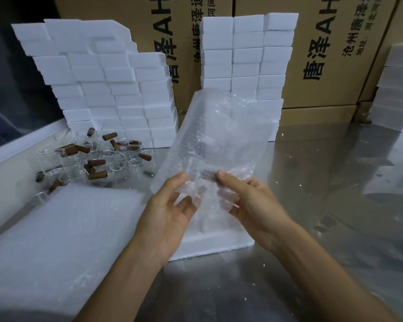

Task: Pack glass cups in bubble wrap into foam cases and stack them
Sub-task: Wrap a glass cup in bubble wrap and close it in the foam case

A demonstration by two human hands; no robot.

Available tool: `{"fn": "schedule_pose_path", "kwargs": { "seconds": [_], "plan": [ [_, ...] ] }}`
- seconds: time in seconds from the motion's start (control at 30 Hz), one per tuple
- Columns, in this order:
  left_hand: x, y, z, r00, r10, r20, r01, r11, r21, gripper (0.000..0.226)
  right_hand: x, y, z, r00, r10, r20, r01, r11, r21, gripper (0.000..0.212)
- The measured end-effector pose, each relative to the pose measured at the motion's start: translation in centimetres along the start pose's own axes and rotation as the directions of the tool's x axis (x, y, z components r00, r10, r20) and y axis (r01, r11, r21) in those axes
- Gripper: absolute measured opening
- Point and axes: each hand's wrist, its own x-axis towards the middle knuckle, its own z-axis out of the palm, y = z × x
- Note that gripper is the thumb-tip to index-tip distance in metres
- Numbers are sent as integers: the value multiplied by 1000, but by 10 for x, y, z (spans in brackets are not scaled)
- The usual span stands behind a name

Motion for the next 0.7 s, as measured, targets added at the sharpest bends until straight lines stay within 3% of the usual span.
{"fn": "schedule_pose_path", "kwargs": {
  "seconds": [0.1, 0.27, 0.5, 0.7],
  "plan": [
    [0, 0, -2, 1000, 2, 26, -4, 997, 76, 33, 0, -2, -2, 994, -75, -83, 79, 996, 40, 14],
    [1, -4, -6, 998, -26, 63, 15, 987, 158, 46, 1, 2, 1, 933, -273, -236, 230, 954, -193, 13],
    [0, -6, -11, 983, -40, 178, -31, 925, 380, 62, 0, 4, -2, 853, -484, -197, 416, 857, -303, 15],
    [-1, -9, -11, 979, -10, 205, -78, 905, 418, 39, -1, 8, 4, 850, -505, -150, 444, 840, -311, 11]
  ]
}}
